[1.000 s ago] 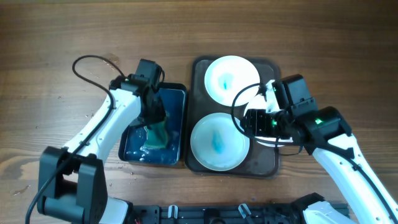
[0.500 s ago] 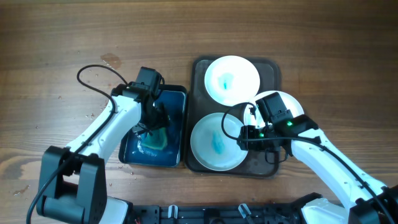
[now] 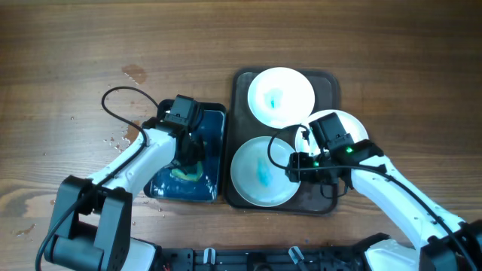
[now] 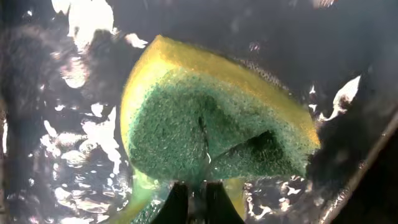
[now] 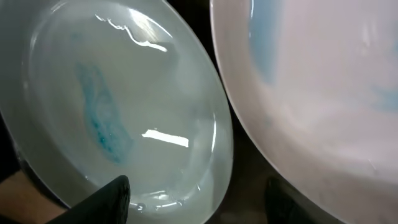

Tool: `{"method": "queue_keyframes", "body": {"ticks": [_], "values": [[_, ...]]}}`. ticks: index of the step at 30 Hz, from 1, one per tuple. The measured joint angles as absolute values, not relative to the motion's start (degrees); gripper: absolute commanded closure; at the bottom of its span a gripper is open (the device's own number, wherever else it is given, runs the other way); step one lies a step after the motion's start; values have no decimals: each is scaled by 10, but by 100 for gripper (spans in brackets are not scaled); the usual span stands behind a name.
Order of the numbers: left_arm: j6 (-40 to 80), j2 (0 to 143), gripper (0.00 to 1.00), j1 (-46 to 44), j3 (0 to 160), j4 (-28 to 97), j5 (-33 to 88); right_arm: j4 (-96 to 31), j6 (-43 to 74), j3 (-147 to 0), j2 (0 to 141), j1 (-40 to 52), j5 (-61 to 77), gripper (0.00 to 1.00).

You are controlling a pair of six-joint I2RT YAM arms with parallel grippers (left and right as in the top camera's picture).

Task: Clean dirty plates on tray and stack at the side
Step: 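Lift the wet sponge with the left gripper toward the lower plate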

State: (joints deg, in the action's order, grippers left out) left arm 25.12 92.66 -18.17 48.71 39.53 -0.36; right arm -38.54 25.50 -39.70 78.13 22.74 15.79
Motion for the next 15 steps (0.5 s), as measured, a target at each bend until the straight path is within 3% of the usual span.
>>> {"method": "queue_keyframes", "body": {"ticks": [3,6,7,15], "values": [[248,926,96,-182,532,484,-5,-343,243,-382,810,227,167,52],[243,906,96,-183,618,568,-1,-312,233,-380,846,227,181,87],[242,888,96,-183,650,579,10,-295,238,-379,859,227,180,93],[258,853,96,-216,679,550,117,-259,367,-386,873,232,106,96]]}}
